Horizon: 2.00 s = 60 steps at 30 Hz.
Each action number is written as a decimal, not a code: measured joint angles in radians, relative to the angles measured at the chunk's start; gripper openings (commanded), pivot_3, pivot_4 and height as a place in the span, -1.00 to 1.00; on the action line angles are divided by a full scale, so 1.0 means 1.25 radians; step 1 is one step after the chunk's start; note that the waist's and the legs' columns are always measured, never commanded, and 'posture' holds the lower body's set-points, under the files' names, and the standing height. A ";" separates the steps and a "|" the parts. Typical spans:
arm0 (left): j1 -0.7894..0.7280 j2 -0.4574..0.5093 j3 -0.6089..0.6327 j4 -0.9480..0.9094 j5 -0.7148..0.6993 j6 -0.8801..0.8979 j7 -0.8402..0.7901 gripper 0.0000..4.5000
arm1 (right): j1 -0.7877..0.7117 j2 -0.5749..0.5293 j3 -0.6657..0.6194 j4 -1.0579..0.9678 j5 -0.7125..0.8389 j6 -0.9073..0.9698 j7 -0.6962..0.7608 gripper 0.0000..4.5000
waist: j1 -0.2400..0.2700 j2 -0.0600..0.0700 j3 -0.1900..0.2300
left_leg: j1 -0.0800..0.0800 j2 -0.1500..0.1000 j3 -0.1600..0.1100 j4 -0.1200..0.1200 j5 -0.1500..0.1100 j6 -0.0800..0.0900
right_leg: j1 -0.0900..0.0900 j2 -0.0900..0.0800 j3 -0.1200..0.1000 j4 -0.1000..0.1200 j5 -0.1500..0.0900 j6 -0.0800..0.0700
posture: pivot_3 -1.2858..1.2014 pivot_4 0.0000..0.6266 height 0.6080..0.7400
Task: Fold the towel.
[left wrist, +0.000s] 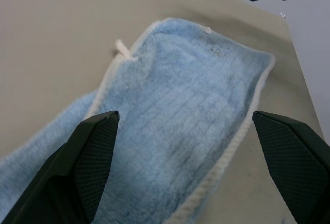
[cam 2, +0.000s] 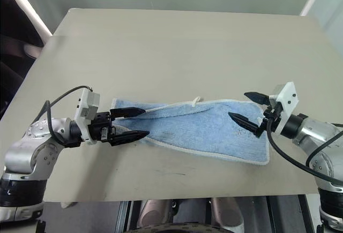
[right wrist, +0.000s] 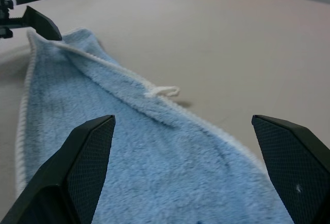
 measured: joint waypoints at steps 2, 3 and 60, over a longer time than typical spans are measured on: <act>-0.002 -0.001 -0.001 -0.005 0.000 0.001 0.001 0.99 | 0.000 0.004 0.001 -0.009 0.004 0.005 -0.004 1.00 | 0.000 0.000 0.000 | 0.000 0.000 0.000 0.000 0.000 0.000 | 0.000 0.000 0.000 0.000 0.000 0.000 | 0.03 -0.52 0.36; -0.006 -0.006 -0.002 -0.006 0.000 0.001 0.003 0.99 | 0.000 0.004 0.001 -0.010 0.007 0.008 -0.008 1.00 | 0.000 0.000 0.000 | 0.001 0.000 0.000 0.000 0.000 0.000 | 0.001 0.000 0.000 0.000 0.000 0.000 | 0.03 -0.52 0.36; 0.014 -0.084 -0.041 -0.061 0.019 -0.027 0.102 1.00 | -0.343 -0.029 0.211 0.627 -0.323 -0.098 0.146 0.02 | -0.002 0.000 0.000 | 0.005 0.001 0.000 -0.001 0.001 0.000 | 0.004 0.000 0.000 0.001 0.001 -0.001 | 0.03 -0.52 0.36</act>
